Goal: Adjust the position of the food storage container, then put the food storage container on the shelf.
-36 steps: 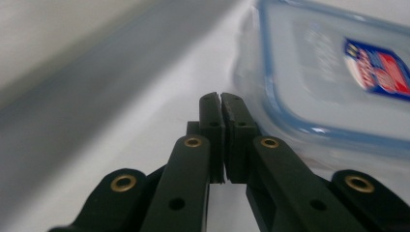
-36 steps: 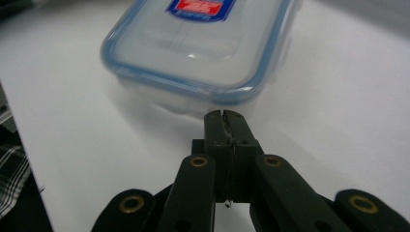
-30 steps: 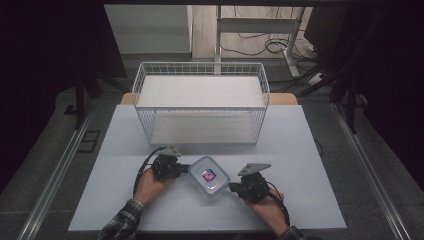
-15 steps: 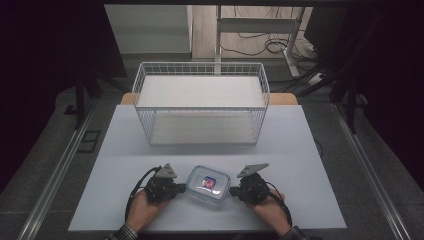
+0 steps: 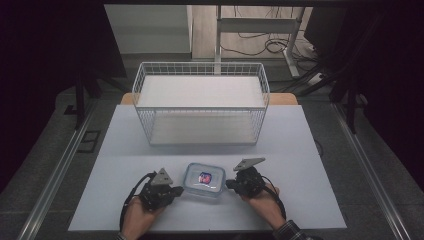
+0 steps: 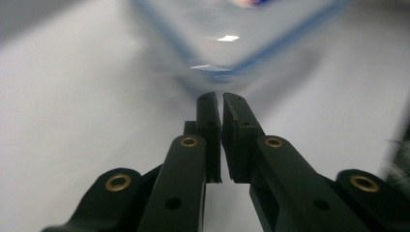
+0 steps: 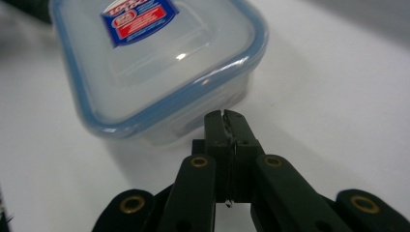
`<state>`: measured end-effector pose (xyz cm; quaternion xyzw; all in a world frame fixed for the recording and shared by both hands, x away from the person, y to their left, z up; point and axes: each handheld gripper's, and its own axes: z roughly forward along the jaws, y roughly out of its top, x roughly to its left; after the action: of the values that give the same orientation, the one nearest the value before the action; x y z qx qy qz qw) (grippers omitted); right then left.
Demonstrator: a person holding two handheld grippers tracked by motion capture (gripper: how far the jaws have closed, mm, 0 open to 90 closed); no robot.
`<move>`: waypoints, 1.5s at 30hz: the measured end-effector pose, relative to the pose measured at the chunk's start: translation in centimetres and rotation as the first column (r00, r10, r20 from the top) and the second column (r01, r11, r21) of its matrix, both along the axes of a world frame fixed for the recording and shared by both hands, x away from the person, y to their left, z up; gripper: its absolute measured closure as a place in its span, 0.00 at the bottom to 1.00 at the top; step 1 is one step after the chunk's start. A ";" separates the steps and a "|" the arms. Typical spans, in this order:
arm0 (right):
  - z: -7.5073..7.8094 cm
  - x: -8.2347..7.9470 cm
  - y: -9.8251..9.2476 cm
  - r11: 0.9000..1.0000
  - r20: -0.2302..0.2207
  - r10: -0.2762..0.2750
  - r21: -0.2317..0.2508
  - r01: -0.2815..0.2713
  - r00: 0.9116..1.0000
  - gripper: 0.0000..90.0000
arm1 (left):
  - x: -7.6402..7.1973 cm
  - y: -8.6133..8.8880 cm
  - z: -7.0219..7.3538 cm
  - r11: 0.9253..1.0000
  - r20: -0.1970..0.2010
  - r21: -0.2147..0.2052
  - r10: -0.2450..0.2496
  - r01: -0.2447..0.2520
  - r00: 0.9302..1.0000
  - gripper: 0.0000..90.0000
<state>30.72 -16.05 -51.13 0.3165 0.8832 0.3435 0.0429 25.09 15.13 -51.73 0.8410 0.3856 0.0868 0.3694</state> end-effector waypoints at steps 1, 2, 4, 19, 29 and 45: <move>-0.1 -0.3 0.1 1.000 -0.021 0.014 0.004 -0.014 1.000 0.98 | 0.3 0.2 -0.1 1.000 -0.007 -0.013 0.006 -0.007 1.000 0.97; -0.1 -0.3 0.1 1.000 -0.021 0.014 0.004 -0.014 1.000 0.98 | 0.6 0.2 -0.4 1.000 -0.015 -0.027 0.009 -0.010 1.000 0.97; -0.1 -1.0 0.2 0.999 -0.033 0.038 -0.007 -0.038 0.999 0.98 | 1.1 0.0 -0.8 0.998 -0.048 -0.062 -0.019 0.016 0.999 0.97; 0.2 -0.5 -0.7 1.000 0.007 0.001 -0.015 -0.001 1.000 0.95 | 1.0 -1.5 -1.1 0.996 -0.072 -0.072 -0.056 0.051 0.996 0.92; 0.6 -0.6 -2.8 1.000 0.063 -0.012 -0.009 0.012 0.998 0.54 | 1.0 -0.6 -0.7 0.994 -0.065 -0.086 -0.074 0.068 0.995 0.37; 2.2 -0.1 -1.6 0.995 0.081 -0.041 0.089 0.034 0.996 0.29 | 2.5 -0.3 0.1 0.981 -0.009 -0.194 -0.024 0.022 1.000 0.14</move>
<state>30.59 -17.66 -48.93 0.3202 0.8587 0.3936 0.0718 27.61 14.86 -51.61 0.8059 0.3846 0.0399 0.4484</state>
